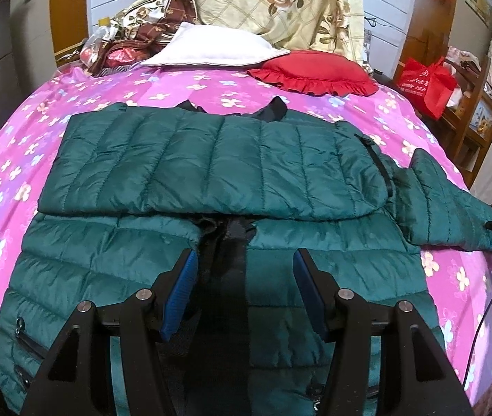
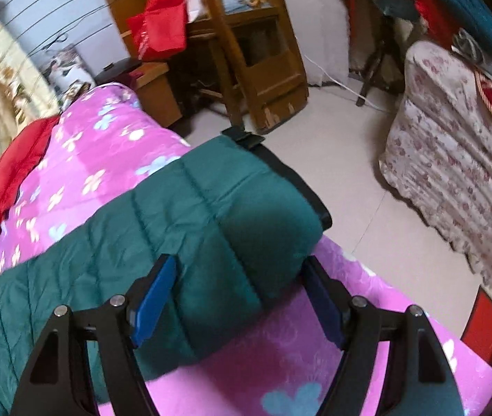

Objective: Fold large clothes
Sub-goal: 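Grasp the other sleeve cuff with the right gripper, then fold the held sleeve across the jacket body with the right gripper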

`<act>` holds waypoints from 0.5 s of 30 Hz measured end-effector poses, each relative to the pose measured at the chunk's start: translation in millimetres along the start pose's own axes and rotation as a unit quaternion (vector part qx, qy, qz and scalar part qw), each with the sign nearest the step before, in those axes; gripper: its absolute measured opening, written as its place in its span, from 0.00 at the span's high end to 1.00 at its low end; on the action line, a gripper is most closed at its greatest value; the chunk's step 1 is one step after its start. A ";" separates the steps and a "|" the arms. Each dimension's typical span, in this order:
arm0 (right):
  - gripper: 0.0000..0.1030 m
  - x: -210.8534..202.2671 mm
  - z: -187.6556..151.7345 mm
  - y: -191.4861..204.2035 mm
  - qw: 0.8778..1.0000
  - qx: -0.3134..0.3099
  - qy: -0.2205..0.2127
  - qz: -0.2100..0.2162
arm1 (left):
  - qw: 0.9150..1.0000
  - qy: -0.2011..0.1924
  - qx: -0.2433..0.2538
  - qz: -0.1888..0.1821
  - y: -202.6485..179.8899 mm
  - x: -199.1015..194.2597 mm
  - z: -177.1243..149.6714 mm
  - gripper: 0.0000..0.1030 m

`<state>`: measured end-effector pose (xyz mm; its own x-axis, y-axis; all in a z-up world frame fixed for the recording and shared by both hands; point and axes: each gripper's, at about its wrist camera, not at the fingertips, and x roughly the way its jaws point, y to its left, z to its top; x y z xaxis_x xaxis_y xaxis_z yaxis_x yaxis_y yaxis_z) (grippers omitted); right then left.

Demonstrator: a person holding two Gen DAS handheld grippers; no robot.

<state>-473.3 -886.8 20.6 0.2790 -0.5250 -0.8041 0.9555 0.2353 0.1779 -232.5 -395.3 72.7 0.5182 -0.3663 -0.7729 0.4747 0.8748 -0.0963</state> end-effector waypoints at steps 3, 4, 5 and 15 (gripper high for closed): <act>0.24 2.7 3.1 1.2 1.000 -0.007 -0.009 -0.009 | 1.000 0.000 -0.003 0.004 4.2 1.4 0.6 0.66; 0.24 4.5 3.5 3.5 1.000 -0.015 -0.011 -0.010 | 1.000 0.001 -0.004 0.005 5.7 2.0 0.8 0.66; 0.27 5.4 3.5 4.9 1.000 -0.020 -0.014 -0.013 | 1.000 0.002 -0.005 0.006 6.9 2.5 1.0 0.66; 0.87 -36.6 1.7 23.2 0.995 -0.074 -0.060 0.040 | 1.000 -0.004 -0.004 0.025 15.2 -3.3 1.2 0.66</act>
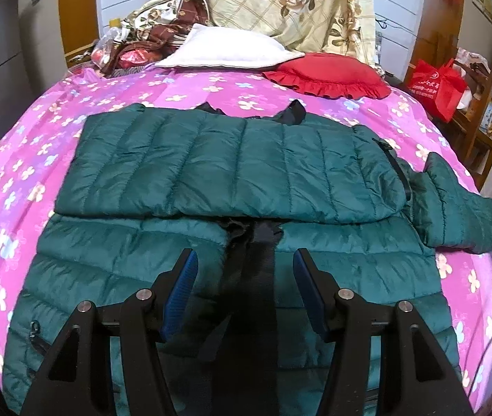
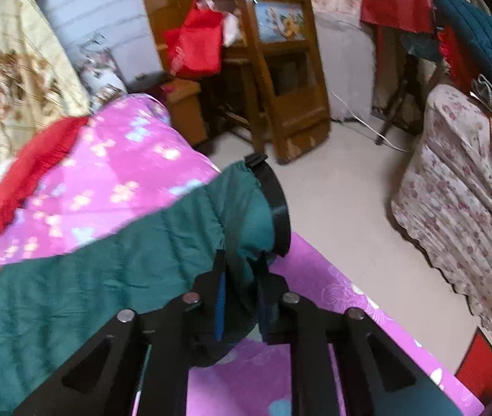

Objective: Fold large clothes
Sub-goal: 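Fold the held sleeve across the jacket body with the right gripper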

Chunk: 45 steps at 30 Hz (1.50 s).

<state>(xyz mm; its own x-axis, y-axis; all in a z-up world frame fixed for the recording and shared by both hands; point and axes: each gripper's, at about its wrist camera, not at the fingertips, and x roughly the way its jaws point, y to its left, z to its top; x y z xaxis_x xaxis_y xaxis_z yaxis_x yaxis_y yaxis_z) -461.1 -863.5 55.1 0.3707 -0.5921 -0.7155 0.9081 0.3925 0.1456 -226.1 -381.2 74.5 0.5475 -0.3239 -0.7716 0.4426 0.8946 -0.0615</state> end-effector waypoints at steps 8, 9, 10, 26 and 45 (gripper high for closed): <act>0.89 -73.2 1.5 41.5 0.994 -0.051 -0.039 0.085 | 1.000 -0.001 -0.003 0.008 15.5 -4.1 0.4 0.66; 0.89 -81.9 0.3 51.5 0.993 -0.062 -0.040 0.097 | 1.000 -0.001 -0.004 0.009 17.8 -4.5 0.9 0.66; 0.89 -88.6 -1.1 60.7 0.991 -0.072 -0.040 0.107 | 1.000 -0.002 -0.005 0.010 20.7 -5.2 0.9 0.66; 0.91 -147.9 -64.0 235.3 0.942 -0.210 0.021 0.261 | 0.997 -0.005 -0.073 0.018 99.4 -11.1 0.9 0.66; 0.91 -157.6 -166.6 402.6 0.875 -0.302 0.124 0.359 | 0.992 -0.003 -0.127 0.019 157.4 -7.6 0.8 0.66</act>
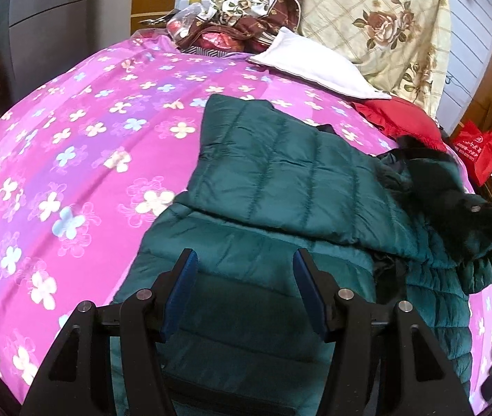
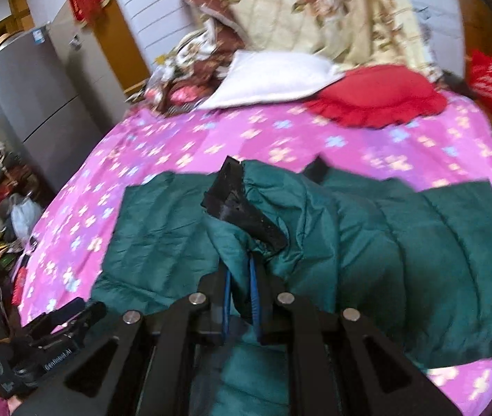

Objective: Fold large clothes
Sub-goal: 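Fold the held sleeve across the jacket body with the right gripper, then grasp the jacket edge by the black placket with the left gripper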

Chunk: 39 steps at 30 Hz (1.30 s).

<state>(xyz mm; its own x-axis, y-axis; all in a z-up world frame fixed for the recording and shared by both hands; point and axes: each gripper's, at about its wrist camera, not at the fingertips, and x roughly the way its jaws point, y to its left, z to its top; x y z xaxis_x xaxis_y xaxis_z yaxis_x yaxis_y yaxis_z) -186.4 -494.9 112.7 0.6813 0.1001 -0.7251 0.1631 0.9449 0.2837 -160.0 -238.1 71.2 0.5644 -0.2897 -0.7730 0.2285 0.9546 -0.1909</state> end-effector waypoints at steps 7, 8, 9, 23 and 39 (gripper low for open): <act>0.90 62.4 -9.4 35.9 0.998 -0.012 0.054 0.030 | 1.000 0.012 -0.018 -0.011 12.2 8.5 0.8 0.66; 0.88 70.8 -11.8 37.1 0.997 -0.007 0.064 0.034 | 1.000 0.014 -0.022 -0.013 13.3 9.9 0.9 0.66; 0.87 79.1 -15.3 37.0 0.997 0.001 0.072 0.037 | 0.999 0.016 -0.023 -0.015 14.3 10.6 0.8 0.66; 0.43 -12.9 -9.6 20.8 0.998 0.001 0.030 0.051 | 0.989 0.005 -0.072 -0.126 -3.2 -5.7 17.6 0.52; 0.34 -134.3 -17.0 -119.9 0.990 0.099 -0.074 -0.070 | 0.996 0.025 0.002 -0.084 -81.6 39.5 48.8 1.00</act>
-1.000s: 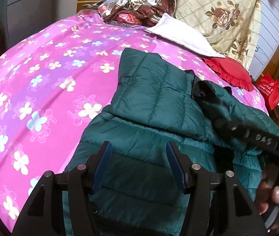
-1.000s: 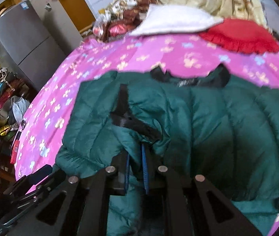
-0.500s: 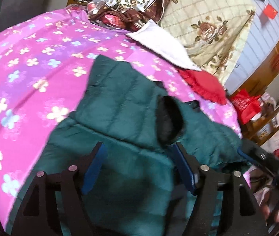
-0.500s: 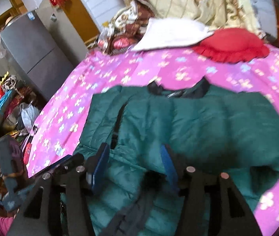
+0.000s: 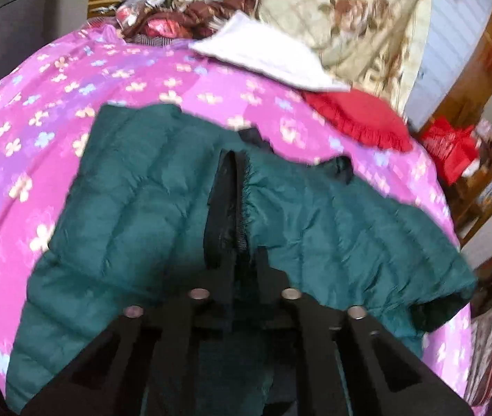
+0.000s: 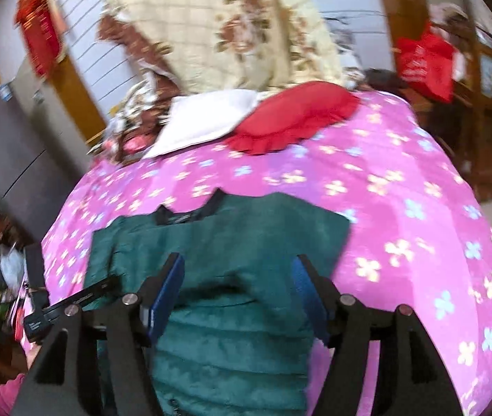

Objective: Fold large clothes
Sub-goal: 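Grasp the jacket edge by the black placket with the left gripper, then fold the held jacket half over the other half with the left gripper, release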

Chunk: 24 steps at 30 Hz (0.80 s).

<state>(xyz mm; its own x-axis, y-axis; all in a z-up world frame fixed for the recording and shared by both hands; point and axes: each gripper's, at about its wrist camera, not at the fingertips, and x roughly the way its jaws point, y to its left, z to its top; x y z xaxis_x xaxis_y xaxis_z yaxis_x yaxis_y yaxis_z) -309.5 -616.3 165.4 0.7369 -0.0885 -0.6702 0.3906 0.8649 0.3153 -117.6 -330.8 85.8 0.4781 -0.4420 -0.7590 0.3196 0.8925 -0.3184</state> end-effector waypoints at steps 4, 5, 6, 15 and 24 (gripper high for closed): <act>0.34 25.5 -8.0 -6.6 1.000 0.005 0.019 -0.008 | 0.999 -0.044 0.006 0.022 22.0 -25.2 16.0 1.00; 0.34 34.6 -10.6 -3.7 1.000 0.000 0.025 -0.008 | 0.998 -0.049 0.008 0.028 27.6 -28.2 18.6 1.00; 0.34 43.8 -13.3 0.1 0.999 -0.004 0.031 -0.007 | 0.998 -0.056 0.008 0.036 35.9 -31.7 21.5 1.00; 0.34 155.0 -38.6 63.3 0.991 -0.079 0.108 -0.014 | 0.995 -0.045 -0.016 0.089 100.8 -16.1 18.4 1.00; 0.33 156.3 -30.8 79.5 0.987 -0.111 0.107 -0.034 | 0.994 -0.077 -0.014 0.080 101.0 -41.3 25.6 0.84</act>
<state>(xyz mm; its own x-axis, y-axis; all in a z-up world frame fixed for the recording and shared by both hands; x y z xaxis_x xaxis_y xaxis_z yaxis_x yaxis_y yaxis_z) -180.2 -546.2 65.0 0.5701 -0.0632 -0.8192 0.2859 0.9500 0.1257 -84.2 -224.7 99.5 0.6405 -0.3018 -0.7062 0.2089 0.9533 -0.2180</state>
